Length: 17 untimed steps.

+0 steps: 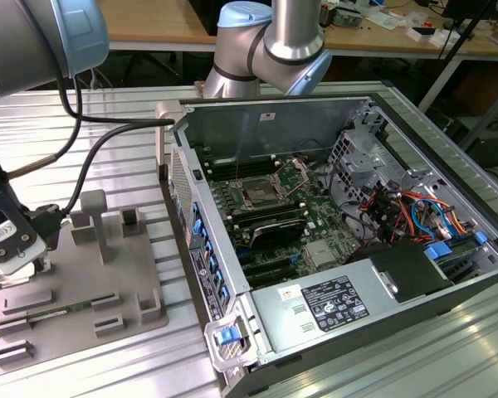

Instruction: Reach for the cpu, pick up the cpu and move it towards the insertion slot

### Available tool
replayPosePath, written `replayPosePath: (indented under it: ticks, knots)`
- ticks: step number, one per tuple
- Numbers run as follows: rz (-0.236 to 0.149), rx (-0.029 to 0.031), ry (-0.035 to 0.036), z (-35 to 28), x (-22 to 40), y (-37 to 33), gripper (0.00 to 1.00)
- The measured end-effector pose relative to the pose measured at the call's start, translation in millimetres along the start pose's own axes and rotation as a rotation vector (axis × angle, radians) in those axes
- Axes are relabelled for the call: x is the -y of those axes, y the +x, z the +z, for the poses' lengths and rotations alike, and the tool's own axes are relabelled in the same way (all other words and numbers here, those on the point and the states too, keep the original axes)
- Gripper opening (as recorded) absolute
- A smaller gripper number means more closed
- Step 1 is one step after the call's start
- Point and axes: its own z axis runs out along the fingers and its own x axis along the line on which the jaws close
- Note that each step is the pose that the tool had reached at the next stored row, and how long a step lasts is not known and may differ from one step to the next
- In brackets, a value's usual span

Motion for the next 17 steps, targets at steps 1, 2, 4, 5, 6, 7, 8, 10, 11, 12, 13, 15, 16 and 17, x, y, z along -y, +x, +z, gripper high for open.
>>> replayPosePath:
  ticks: [1,2,4,5,6,7,8,10,11,12,13,15,16,17]
  knots:
    - [0.000,-0.0002,0.0001,-0.8,0.0,0.0,0.55]
    - [0.000,-0.0001,0.0001,-1.4,0.0,0.0,0.55]
    - [0.000,0.0000,0.0000,-2.5,0.0,0.0,0.55]
    - [0.000,-0.0001,0.0000,-3.3,0.0,0.0,0.55]
    - [0.000,-0.0001,0.0000,-3.8,0.0,0.0,0.55]
    - [0.000,-0.0001,0.0000,-4.5,0.0,0.0,0.55]
    - [0.000,0.0001,-0.0001,-4.8,0.0,-0.1,0.55]
    - [0.000,-0.0002,0.0000,-6.0,0.0,0.0,0.55]
    - [0.000,-0.0002,0.0000,-6.6,0.1,0.0,0.55]
    - [0.000,-0.0001,0.0000,-7.6,0.0,-0.1,0.55]
    - [0.000,0.0000,-0.0001,-7.9,0.0,-0.1,0.55]
    - [0.000,-0.0005,0.0000,-8.7,0.0,-0.1,0.55]
    - [0.000,-0.0008,0.0000,-9.2,0.0,-0.1,0.55]
    - [0.000,-0.0010,0.0000,-9.6,0.1,-0.1,0.55]
